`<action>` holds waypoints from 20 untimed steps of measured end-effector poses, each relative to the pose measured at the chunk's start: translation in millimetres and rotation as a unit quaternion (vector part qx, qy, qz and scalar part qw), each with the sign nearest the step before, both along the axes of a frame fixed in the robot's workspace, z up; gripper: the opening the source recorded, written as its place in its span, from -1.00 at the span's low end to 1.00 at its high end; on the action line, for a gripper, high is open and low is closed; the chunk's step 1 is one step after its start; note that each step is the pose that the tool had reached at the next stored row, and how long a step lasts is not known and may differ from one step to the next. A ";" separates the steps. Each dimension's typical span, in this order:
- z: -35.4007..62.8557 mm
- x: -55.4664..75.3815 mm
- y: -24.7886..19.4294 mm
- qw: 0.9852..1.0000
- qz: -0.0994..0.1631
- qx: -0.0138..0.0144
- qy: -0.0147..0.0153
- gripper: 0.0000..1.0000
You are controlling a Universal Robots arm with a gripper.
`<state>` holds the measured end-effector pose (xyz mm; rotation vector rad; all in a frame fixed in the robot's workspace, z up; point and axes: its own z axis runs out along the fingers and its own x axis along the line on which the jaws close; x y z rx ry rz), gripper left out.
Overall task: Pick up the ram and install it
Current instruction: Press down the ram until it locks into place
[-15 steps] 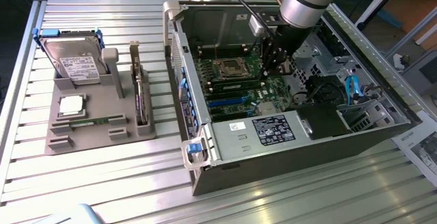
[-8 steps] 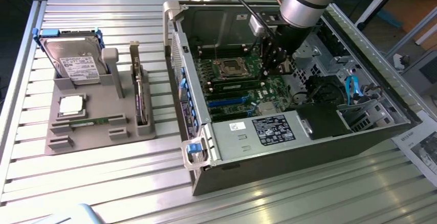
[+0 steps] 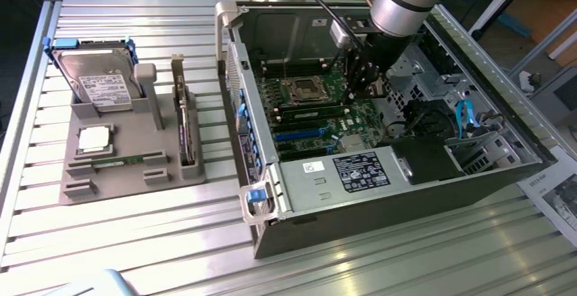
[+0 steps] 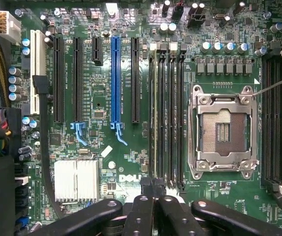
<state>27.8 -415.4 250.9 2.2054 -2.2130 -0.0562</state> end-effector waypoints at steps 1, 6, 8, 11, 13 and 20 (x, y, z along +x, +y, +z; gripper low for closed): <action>-0.2 0.0 0.1 1.000 0.000 0.000 0.000 -0.80; -6.4 0.7 2.8 1.000 0.000 0.000 0.000 -0.80; -7.5 1.3 4.0 1.000 0.000 0.000 0.000 -0.80; -7.9 1.4 4.5 1.000 0.000 0.000 0.000 -0.80; -8.6 1.4 4.6 1.000 0.000 0.000 0.000 -0.80; -14.3 1.5 5.4 1.000 0.000 0.000 0.000 -0.80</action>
